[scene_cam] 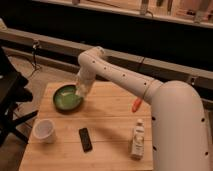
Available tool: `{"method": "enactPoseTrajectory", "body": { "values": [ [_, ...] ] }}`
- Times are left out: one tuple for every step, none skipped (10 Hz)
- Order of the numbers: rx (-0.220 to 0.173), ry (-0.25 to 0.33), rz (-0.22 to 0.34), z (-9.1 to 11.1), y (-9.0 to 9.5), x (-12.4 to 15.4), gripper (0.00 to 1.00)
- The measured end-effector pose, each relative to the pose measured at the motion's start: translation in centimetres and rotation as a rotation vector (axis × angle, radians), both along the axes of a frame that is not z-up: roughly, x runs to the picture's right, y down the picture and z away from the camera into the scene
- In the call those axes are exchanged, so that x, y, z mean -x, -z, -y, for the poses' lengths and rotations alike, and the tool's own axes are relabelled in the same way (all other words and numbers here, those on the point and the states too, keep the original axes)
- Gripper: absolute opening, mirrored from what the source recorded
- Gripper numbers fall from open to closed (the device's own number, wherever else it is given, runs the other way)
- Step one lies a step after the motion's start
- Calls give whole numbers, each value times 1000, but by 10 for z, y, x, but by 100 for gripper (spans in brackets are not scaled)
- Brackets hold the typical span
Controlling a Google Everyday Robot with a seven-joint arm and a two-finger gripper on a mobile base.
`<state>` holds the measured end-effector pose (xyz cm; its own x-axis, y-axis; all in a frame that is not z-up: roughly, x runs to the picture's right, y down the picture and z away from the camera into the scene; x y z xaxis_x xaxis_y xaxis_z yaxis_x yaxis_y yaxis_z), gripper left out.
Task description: Place the white sponge in the ceramic bowl
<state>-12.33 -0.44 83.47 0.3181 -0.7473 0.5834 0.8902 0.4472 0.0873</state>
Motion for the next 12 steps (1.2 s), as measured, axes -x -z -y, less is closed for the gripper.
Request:
{"method": "enactPoseTrajectory", "body": {
  "values": [
    [0,2,5,0,0,4,17],
    [-1,2,7,1,-1,5,17],
    [-2,0,8,2,-2,5,17],
    [-2,0,12,2,-2,8,17],
    [-3,2,17,3,-2,12,17],
    [-4,5,21,3,-3,15,17],
    [-5,5,24,3,-3,17,17],
    [-6,4,26,4,-3,18,17],
    [-7,4,27,5,-4,19,17],
    [-7,4,29,5,-5,20,17],
    [-8,4,32,6,-5,21,17],
    [-8,5,33,7,-6,23,17]
  ]
}}
